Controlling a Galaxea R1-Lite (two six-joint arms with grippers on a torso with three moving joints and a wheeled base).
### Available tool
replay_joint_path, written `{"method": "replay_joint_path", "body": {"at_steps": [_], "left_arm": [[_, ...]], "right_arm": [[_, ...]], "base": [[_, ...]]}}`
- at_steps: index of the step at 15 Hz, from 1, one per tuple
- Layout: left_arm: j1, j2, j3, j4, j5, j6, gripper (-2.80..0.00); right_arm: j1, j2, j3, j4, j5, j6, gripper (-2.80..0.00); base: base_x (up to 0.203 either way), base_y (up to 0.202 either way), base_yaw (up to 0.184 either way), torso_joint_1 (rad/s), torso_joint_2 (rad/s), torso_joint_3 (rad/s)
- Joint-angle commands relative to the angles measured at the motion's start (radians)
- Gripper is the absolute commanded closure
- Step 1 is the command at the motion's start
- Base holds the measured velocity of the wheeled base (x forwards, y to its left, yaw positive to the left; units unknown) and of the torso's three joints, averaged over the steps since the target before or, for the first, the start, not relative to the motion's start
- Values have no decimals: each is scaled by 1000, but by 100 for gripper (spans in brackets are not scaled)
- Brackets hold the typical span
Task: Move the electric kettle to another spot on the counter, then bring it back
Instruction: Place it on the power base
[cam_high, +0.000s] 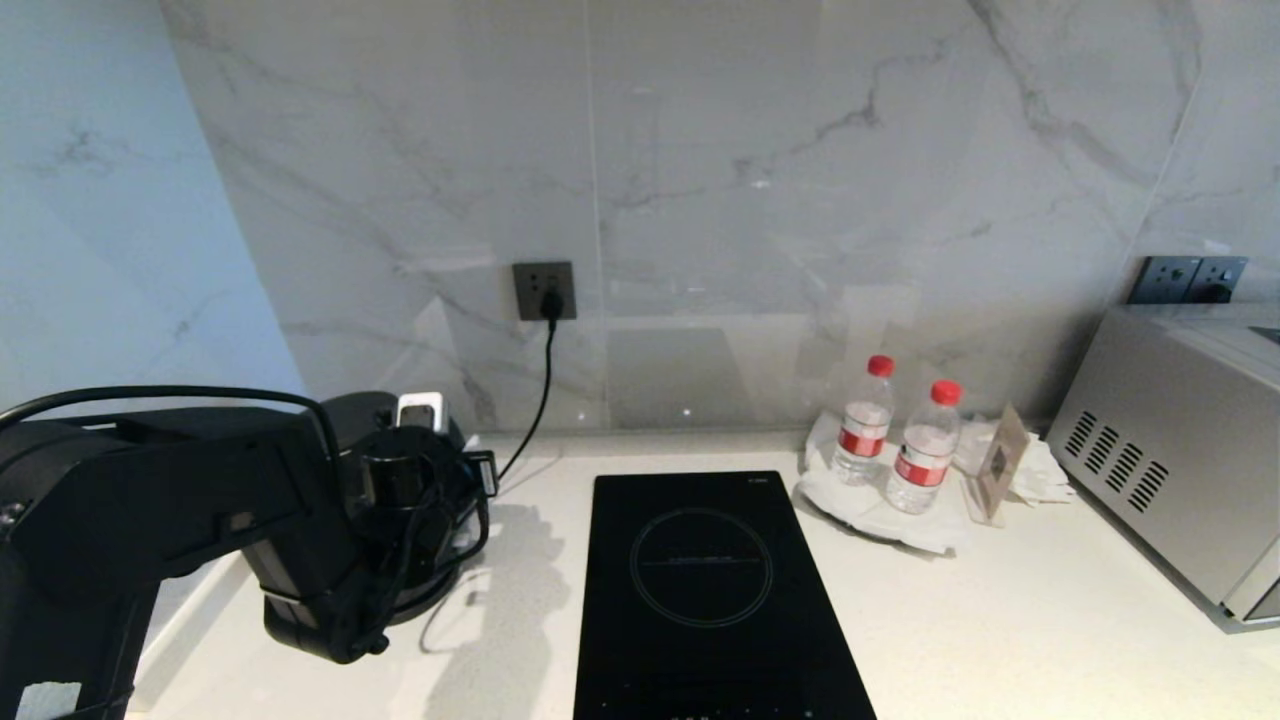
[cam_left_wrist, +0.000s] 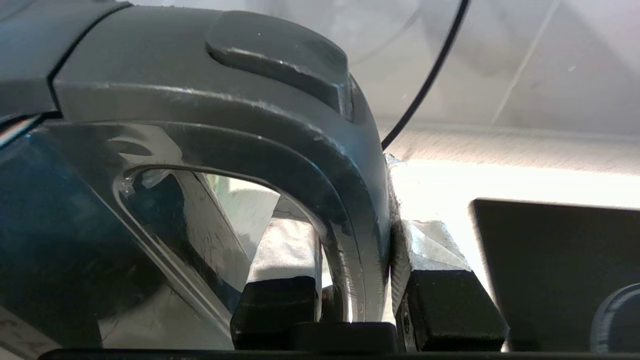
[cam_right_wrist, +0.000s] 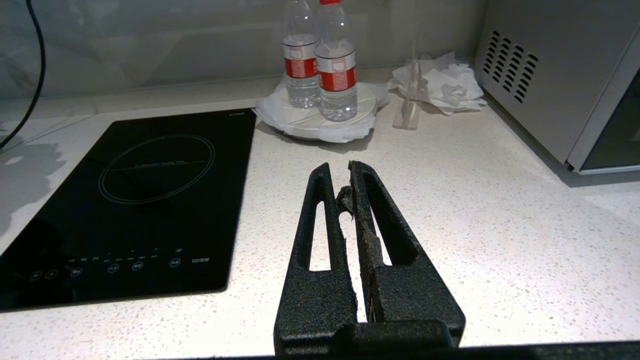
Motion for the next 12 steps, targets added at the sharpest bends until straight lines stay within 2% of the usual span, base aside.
{"method": "replay_joint_path", "body": {"at_steps": [1,9,10,12], "left_arm": [[3,17,0,-10,2,1,0],[3,27,29,-24,42,10,0],[3,33,27,-26,65,24,-280],[3,28,28,-52,72,26,-280]], "right_arm": [[0,2,0,0,0,0,0],[0,2,0,-1,0,0,0],[0,1,0,-1,0,0,0],[0,1,0,0,0,0,0]], "base": [[0,0,0,0,0,0],[0,0,0,0,0,0],[0,0,0,0,0,0],[0,0,0,0,0,0]]}}
